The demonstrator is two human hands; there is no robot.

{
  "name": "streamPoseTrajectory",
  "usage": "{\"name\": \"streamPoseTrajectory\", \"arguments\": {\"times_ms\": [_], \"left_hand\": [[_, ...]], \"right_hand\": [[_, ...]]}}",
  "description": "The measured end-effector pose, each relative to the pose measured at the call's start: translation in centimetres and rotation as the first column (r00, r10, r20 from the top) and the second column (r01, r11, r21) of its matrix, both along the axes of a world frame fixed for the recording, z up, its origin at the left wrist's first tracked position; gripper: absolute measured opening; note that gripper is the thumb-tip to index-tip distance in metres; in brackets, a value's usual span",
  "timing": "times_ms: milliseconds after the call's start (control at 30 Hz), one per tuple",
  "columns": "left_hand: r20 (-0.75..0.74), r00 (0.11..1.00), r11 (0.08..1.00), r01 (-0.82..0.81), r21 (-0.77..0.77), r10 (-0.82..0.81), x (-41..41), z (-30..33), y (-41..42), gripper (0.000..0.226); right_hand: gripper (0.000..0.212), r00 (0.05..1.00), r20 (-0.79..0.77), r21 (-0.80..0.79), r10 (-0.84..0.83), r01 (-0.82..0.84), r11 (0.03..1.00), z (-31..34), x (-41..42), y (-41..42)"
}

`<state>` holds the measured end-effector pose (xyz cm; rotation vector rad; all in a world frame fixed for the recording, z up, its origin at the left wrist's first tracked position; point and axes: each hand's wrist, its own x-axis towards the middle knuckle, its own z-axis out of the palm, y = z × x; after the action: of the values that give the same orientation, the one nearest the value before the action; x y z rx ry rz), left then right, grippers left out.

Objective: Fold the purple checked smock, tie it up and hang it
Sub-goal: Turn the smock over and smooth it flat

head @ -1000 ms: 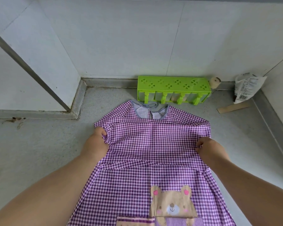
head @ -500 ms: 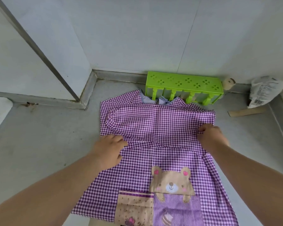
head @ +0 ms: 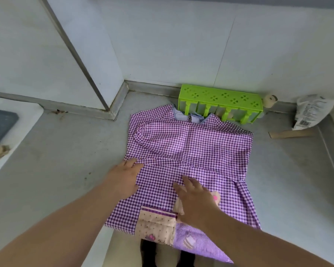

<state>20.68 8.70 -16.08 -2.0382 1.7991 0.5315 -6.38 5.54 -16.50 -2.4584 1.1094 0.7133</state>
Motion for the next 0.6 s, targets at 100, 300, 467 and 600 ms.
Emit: {"name": "streamPoseTrajectory", "arguments": {"times_ms": [100,300,467,600], "left_hand": [[0.022,0.990,0.990,-0.138,0.028,0.137,1.5,0.7,3.2,0.087],[-0.070,0.830,0.828,-0.538,0.155,0.553,5.3,0.6,9.4,0.091],[-0.133,0.779,0.790,-0.598,0.140,0.613,7.1,-0.8,12.4,0.055],[-0.112,0.878,0.884,-0.452,0.119,0.465,7.5,-0.4,13.7,0.040]], "right_hand": [[0.114,1.000,-0.024,0.010,-0.016,0.016,1.000,-0.1,0.1,0.1],[0.121,0.997,-0.062,0.033,-0.044,0.046,0.998,0.3,1.0,0.5],[0.140,0.995,-0.092,0.028,-0.048,0.051,0.998,1.0,1.4,1.4],[0.142,0.990,-0.126,0.013,-0.058,0.060,0.998,1.4,2.2,1.7]]}}
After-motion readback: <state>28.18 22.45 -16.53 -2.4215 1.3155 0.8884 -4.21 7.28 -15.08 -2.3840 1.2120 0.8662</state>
